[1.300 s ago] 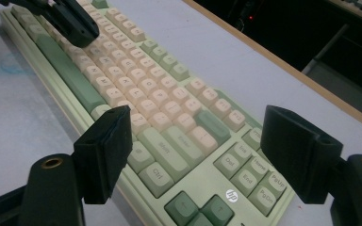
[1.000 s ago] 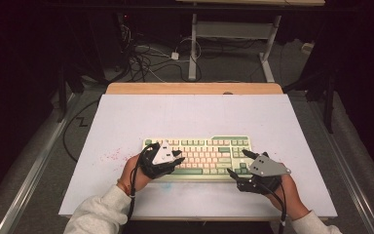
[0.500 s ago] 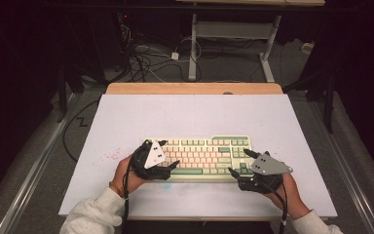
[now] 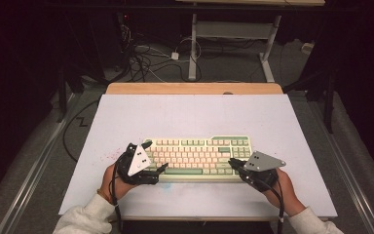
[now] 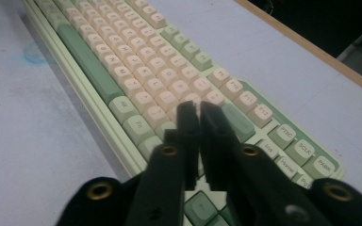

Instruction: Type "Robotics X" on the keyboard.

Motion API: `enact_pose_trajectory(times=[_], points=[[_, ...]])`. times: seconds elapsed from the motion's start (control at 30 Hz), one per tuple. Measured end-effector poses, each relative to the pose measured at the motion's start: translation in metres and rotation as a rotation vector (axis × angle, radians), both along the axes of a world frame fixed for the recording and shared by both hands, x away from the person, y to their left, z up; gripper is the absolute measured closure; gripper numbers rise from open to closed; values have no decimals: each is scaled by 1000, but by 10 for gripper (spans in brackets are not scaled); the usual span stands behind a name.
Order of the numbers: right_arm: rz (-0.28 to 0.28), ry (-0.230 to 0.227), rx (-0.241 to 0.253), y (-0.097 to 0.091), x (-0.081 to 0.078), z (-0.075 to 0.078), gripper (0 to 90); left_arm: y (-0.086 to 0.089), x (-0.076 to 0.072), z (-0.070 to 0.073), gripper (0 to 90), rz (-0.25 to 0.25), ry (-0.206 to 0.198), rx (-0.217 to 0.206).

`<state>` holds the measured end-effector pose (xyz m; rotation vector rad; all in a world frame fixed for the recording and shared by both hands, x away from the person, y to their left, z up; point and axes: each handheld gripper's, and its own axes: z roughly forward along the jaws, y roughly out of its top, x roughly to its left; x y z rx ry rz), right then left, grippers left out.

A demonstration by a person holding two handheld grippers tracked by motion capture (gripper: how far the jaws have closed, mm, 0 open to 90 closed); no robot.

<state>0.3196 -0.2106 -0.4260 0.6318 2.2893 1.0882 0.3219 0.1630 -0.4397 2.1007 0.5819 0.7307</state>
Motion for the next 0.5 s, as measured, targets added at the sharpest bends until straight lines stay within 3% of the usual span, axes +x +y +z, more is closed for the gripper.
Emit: enact_pose_trajectory(times=[0.17,0.5], points=[[10,13,-9,10,6,-1,900,10,-7,-4,166,21,-4,-5],[25,30,-39,36,22,-5,900,28,-21,-15,169,42,30,7]])
